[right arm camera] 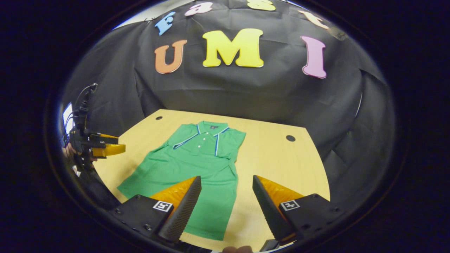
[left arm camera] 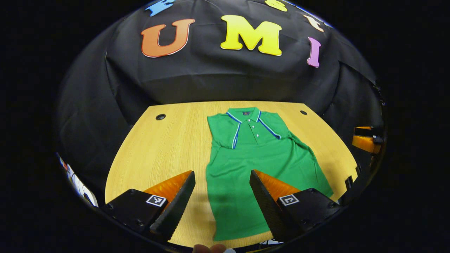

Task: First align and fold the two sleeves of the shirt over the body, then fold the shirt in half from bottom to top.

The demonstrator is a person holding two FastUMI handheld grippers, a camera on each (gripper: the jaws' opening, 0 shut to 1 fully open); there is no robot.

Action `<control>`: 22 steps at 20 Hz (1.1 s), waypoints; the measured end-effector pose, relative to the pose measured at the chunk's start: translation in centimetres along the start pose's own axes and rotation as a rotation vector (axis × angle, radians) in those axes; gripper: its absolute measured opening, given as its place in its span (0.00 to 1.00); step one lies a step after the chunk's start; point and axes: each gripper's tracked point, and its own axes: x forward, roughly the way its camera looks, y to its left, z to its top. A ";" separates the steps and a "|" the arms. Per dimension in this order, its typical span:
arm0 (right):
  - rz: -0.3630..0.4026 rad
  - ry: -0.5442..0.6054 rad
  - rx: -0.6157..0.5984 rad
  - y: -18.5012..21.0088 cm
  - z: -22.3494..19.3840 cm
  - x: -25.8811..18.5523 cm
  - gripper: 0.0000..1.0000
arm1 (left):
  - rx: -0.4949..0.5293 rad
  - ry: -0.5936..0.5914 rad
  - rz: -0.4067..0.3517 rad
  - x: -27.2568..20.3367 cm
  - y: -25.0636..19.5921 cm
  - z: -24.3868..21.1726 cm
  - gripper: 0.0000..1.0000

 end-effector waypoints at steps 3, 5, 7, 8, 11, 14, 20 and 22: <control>0.032 0.064 -0.036 0.6 -3.0 0.2 0.92 | -0.023 0.080 -0.016 -1.1 -0.4 -4.5 1.00; 0.043 0.120 -0.056 0.9 -5.8 -0.1 0.95 | -0.029 0.140 -0.037 -1.4 -1.1 -7.1 1.00; 0.055 0.185 -0.072 0.9 -8.6 -0.3 0.95 | -0.010 0.208 -0.067 -2.1 -1.6 -10.1 1.00; 0.056 0.217 -0.076 0.9 -10.1 -0.5 0.95 | 0.002 0.239 -0.074 -2.3 -1.7 -11.4 1.00; 0.065 0.327 -0.070 0.7 -14.5 -1.2 0.95 | 0.013 0.301 -0.076 -1.9 -1.5 -14.1 1.00; 0.070 0.396 -0.050 0.7 -17.3 -1.3 0.95 | -0.012 0.353 -0.079 -1.5 -1.7 -16.3 1.00; 0.080 0.450 -0.098 1.7 -20.0 0.1 0.95 | -0.019 0.373 -0.069 -0.5 -1.6 -17.0 1.00; 0.084 0.458 -0.108 2.0 -20.5 0.9 0.95 | -0.010 0.378 -0.073 0.1 -1.8 -17.0 1.00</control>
